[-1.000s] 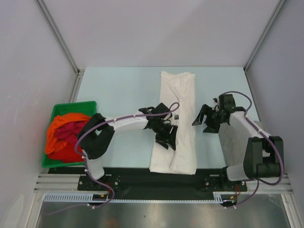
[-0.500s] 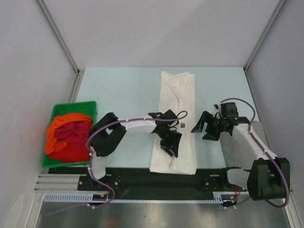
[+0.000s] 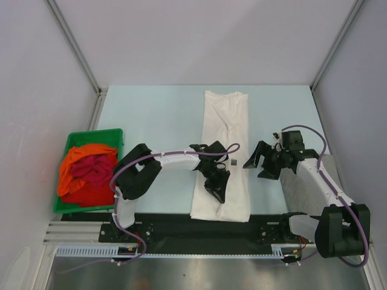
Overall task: Fold and stack the t-shirts
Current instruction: Fold the tshirt
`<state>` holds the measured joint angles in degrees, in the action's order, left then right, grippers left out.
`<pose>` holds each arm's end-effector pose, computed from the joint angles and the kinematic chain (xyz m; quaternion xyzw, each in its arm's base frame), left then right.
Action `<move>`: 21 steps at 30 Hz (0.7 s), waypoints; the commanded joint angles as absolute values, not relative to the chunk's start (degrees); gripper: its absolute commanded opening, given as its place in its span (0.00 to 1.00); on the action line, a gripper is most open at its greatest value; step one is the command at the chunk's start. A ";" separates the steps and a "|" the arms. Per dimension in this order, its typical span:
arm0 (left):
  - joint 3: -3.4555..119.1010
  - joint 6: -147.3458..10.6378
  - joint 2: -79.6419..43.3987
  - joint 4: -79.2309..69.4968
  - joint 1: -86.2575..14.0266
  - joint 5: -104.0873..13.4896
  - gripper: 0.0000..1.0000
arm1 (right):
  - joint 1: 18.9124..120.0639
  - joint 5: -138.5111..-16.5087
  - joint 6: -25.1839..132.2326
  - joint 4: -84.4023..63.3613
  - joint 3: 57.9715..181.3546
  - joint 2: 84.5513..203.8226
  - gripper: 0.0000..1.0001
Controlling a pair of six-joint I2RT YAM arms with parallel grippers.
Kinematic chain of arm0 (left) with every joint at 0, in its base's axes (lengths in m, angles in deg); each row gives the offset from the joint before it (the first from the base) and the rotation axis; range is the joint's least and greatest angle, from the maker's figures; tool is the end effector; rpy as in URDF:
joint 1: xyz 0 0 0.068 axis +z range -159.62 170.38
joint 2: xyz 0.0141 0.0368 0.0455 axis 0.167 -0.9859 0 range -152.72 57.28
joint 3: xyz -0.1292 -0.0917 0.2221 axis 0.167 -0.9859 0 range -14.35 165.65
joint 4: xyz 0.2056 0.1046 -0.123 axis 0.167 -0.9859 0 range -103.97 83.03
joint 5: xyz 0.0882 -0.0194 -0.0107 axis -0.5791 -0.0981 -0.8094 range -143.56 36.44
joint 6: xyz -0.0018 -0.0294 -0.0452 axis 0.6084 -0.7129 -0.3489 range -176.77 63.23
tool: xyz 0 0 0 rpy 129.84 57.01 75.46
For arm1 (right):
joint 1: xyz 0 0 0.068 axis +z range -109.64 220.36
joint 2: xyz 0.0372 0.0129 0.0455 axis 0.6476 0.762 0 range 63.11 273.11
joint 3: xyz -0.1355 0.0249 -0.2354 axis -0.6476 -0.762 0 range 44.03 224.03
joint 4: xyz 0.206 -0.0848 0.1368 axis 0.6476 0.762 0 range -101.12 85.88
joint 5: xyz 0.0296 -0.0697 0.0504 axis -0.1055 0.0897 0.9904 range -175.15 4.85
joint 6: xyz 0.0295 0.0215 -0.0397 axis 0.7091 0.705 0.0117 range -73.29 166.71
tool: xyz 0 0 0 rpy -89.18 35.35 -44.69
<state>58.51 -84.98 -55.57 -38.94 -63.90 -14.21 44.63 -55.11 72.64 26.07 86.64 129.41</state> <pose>0.2036 -0.3219 0.1486 -0.2612 -0.8941 0.3473 0.1082 0.2115 0.0337 0.2202 0.1116 0.9304 0.3054 0.1691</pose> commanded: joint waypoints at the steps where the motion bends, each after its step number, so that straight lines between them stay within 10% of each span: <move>1: 59.13 -83.49 -55.39 -40.19 -64.46 -11.46 0.15 | 44.76 -54.04 74.04 26.94 88.24 127.36 0.89; 5: 58.60 -82.96 -54.52 -40.81 -64.46 -10.84 0.00 | 44.76 -54.74 73.78 26.85 88.24 127.26 0.90; 18: 54.04 -88.33 -44.58 -36.86 -64.46 -12.43 0.00 | 45.11 -56.85 74.31 28.43 83.14 127.62 0.79; 21: 53.24 -87.72 -46.25 -36.25 -64.46 -13.04 0.38 | 45.20 -56.50 74.39 27.74 83.23 127.35 0.79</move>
